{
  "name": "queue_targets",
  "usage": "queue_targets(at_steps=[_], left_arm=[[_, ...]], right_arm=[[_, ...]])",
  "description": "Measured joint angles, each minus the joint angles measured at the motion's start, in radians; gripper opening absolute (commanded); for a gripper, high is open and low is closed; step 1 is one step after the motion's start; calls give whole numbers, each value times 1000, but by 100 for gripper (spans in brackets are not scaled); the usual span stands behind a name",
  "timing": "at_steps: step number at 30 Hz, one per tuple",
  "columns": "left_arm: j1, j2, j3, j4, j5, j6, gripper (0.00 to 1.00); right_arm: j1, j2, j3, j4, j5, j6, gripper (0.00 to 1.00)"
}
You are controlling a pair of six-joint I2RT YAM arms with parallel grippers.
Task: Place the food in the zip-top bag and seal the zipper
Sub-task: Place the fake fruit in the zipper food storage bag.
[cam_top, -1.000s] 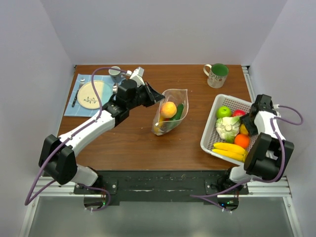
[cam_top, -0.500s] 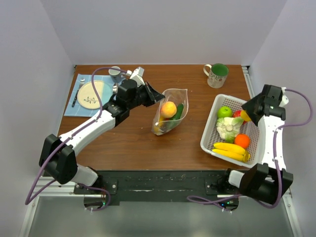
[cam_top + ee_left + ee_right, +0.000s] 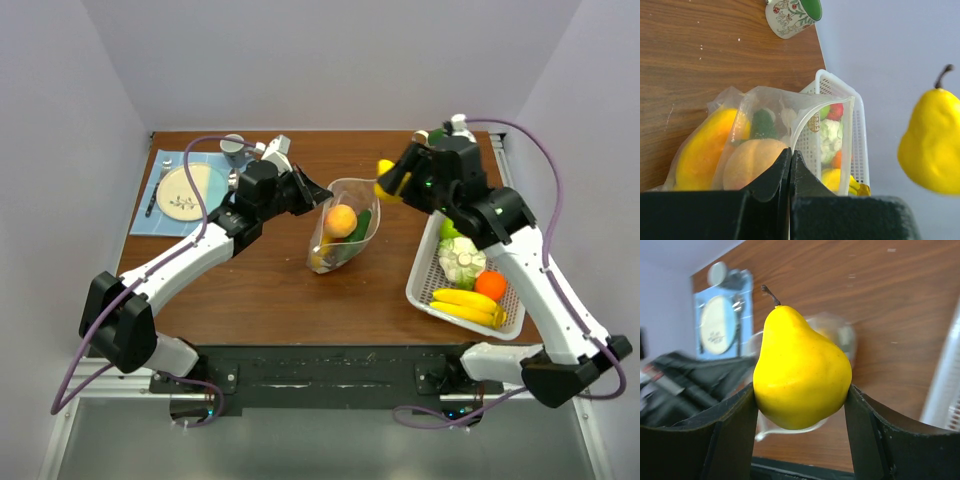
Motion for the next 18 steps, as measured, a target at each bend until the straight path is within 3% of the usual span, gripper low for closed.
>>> queue_targets(at_steps=[3, 6, 9, 10, 13, 16, 18], left_arm=[[0, 0, 0, 0, -3, -5, 0], [0, 0, 0, 0, -10, -5, 0], [0, 0, 0, -2, -16, -5, 0], [0, -1, 0, -4, -18, -5, 0], [0, -2, 0, -10, -23, -5, 0], [0, -3, 0, -12, -23, -5, 0], [0, -4, 0, -12, -24, -5, 0]], right_arm=[[157, 85, 99, 5, 60, 12, 18], [238, 189, 155, 2, 109, 15, 21], [256, 272, 158, -18, 185, 14, 38], [256, 293, 158, -29, 213, 14, 51], [254, 335, 156, -37, 272, -1, 72], [254, 345, 159, -38, 297, -12, 90], [253, 345, 161, -38, 305, -20, 95]])
